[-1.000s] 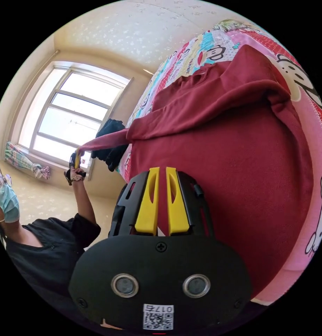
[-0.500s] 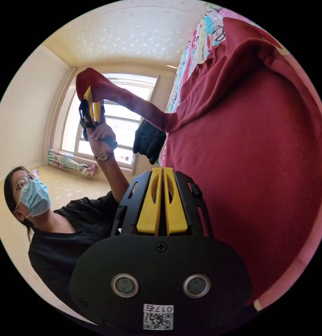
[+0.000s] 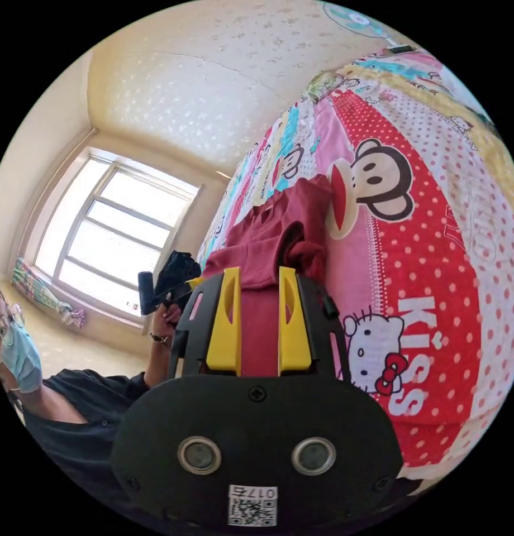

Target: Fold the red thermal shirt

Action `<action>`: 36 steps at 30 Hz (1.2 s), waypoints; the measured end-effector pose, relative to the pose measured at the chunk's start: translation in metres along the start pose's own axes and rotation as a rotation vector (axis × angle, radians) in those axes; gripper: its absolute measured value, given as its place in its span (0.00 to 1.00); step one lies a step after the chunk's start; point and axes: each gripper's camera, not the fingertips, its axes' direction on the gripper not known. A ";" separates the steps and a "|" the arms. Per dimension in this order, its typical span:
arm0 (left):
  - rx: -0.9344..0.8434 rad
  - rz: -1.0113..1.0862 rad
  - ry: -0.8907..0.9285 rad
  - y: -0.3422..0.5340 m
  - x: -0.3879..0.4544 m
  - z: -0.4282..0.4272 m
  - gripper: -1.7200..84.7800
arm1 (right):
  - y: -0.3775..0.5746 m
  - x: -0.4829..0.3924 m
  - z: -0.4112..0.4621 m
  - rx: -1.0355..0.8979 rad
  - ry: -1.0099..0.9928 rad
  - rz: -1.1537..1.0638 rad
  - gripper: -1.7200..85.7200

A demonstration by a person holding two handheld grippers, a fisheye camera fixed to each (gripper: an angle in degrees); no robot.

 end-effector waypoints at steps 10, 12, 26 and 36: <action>0.104 -0.151 -0.084 0.040 -0.073 -0.063 0.13 | -0.046 -0.099 0.060 -0.161 0.170 -0.220 0.06; 0.130 -0.169 -0.039 0.042 -0.084 -0.066 0.15 | -0.069 -0.141 0.043 -0.079 0.148 -0.361 0.06; 0.175 -0.159 -0.030 0.051 -0.113 -0.055 0.17 | -0.078 -0.024 0.073 -0.186 0.394 0.088 0.13; 0.103 -0.060 -0.047 0.041 -0.114 -0.047 0.14 | -0.159 -0.203 0.238 -0.334 0.125 -0.426 0.15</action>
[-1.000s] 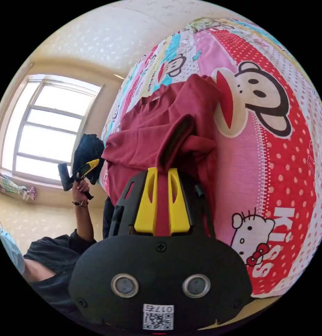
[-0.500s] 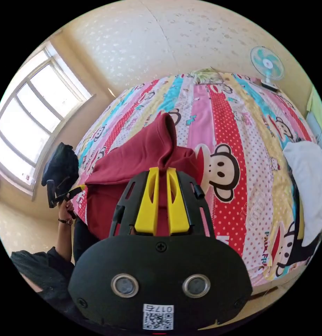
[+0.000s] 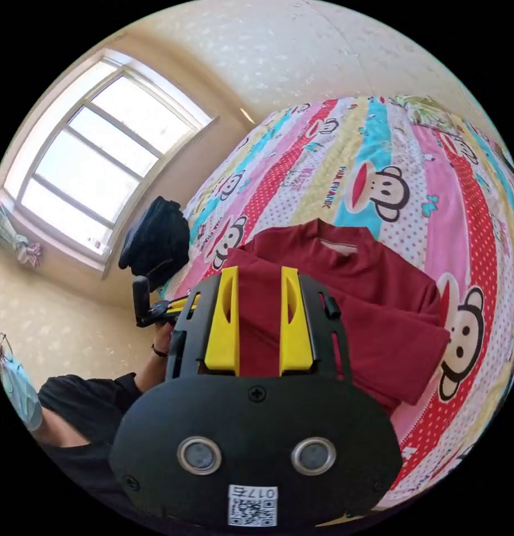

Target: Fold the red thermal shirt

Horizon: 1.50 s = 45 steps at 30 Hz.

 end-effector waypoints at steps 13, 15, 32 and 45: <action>0.102 0.070 0.000 -0.006 -0.015 -0.035 0.09 | -0.091 -0.037 0.196 -0.268 -0.012 -0.097 0.08; 0.163 0.061 0.013 0.000 -0.020 -0.050 0.08 | -0.094 -0.042 0.184 -0.162 -0.077 -0.082 0.06; -0.001 -0.202 0.259 0.014 -0.073 -0.113 0.16 | -0.078 -0.080 0.203 -0.404 0.109 -0.065 0.03; -0.470 -0.083 -0.112 -0.064 0.052 -0.085 0.14 | 0.056 -0.074 0.247 -1.005 0.723 0.011 0.02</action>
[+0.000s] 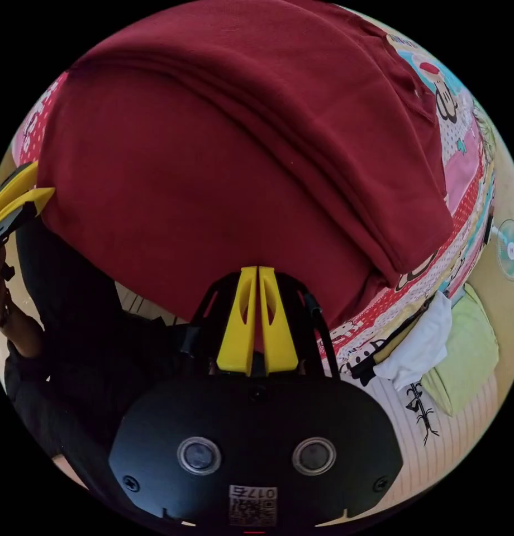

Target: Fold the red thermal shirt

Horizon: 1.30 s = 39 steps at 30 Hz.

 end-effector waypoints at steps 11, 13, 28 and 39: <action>-0.160 -0.013 -0.148 -0.054 0.047 -0.019 0.14 | 0.037 0.020 -0.003 0.214 -0.175 0.103 0.02; -0.169 -0.015 -0.144 -0.058 0.050 -0.023 0.14 | 0.043 0.024 -0.003 0.235 -0.207 0.114 0.02; -0.169 -0.025 -0.143 -0.066 0.077 -0.049 0.13 | 0.077 0.033 -0.010 0.251 -0.190 0.112 0.02; -0.189 -0.021 -0.153 -0.064 0.090 -0.052 0.13 | 0.117 0.062 -0.007 0.299 -0.270 0.101 0.02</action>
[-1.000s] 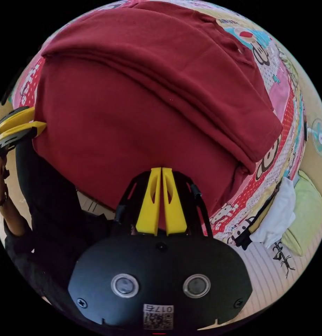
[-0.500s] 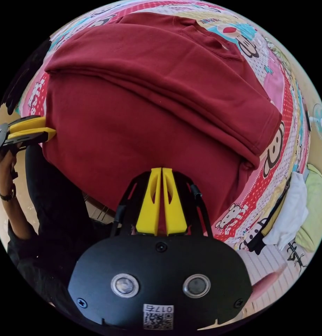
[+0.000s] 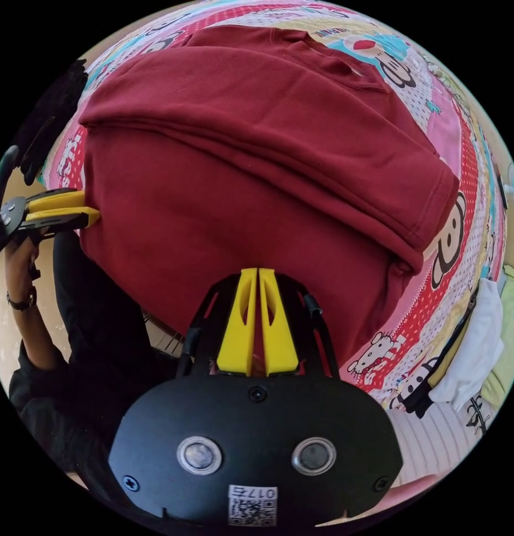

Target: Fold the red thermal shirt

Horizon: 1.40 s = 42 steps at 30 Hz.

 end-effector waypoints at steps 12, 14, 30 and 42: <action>0.029 0.002 -0.001 0.019 0.008 0.010 0.14 | 0.055 0.031 -0.017 0.111 -0.059 0.065 0.02; 0.041 0.012 -0.008 0.028 0.014 0.010 0.14 | 0.064 0.036 -0.020 0.125 -0.071 0.074 0.02; 0.133 -0.090 -0.191 0.118 0.021 0.037 0.10 | 0.269 0.137 -0.043 0.346 -0.289 0.340 0.12; 0.261 -0.046 -0.105 0.166 0.020 0.095 0.07 | 0.385 0.163 -0.016 0.475 -0.307 0.554 0.21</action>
